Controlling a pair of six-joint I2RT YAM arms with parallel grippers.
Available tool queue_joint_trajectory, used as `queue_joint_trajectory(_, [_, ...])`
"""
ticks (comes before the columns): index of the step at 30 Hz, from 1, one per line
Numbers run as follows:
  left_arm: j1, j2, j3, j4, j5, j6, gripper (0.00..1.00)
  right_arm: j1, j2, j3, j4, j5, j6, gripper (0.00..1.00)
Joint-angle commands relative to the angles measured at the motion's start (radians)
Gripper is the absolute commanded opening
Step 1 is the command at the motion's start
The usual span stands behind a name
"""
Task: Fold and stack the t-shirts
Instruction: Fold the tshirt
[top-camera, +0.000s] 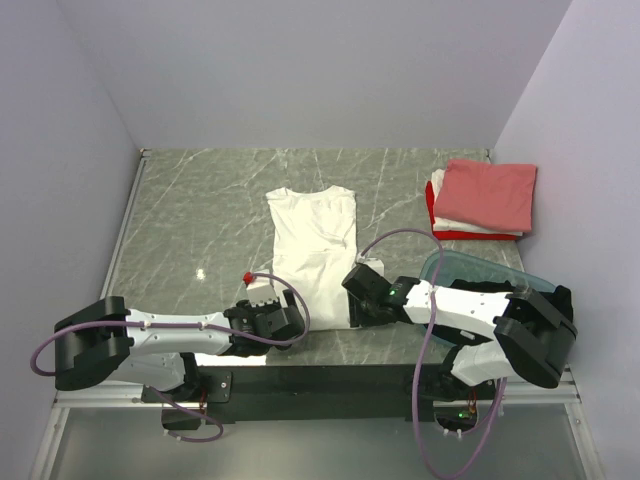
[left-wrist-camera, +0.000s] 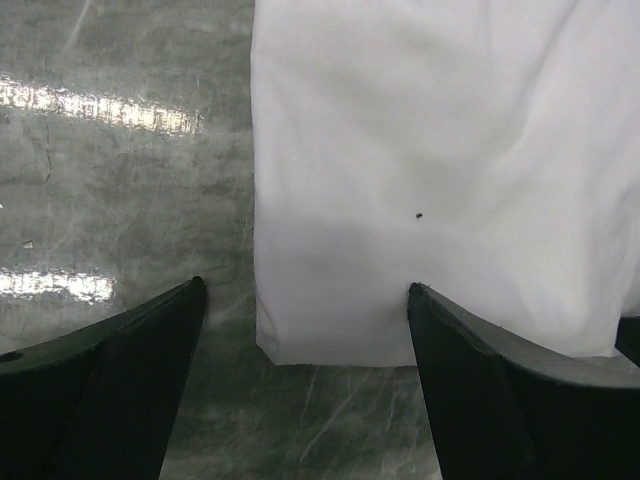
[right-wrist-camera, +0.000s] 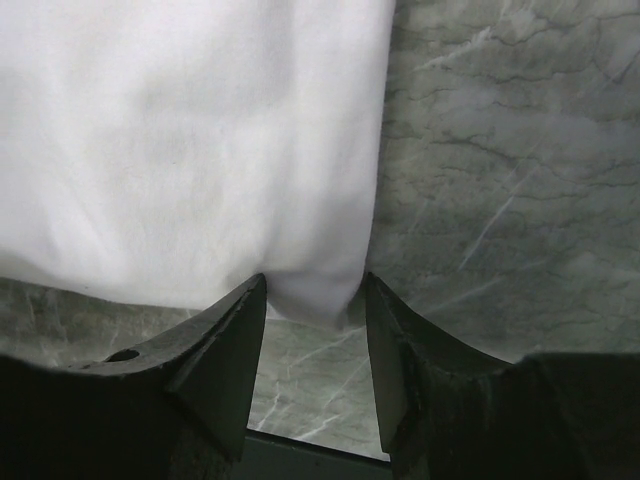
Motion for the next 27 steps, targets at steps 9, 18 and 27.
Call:
queue_joint_trajectory(9, [0.009,0.027,-0.017,-0.078,0.072,-0.017,0.87,0.037,0.058,-0.088,0.049,-0.031,0.054,0.25])
queue_joint_trajectory(18, [0.007,0.044,-0.045,-0.118,0.074,-0.068,0.76,0.055,0.046,-0.128,0.054,-0.029,0.082,0.00])
queue_joint_trajectory(27, [0.009,-0.039,-0.074,-0.193,0.049,-0.172,0.66,0.058,0.084,-0.103,0.049,-0.025,0.073,0.00])
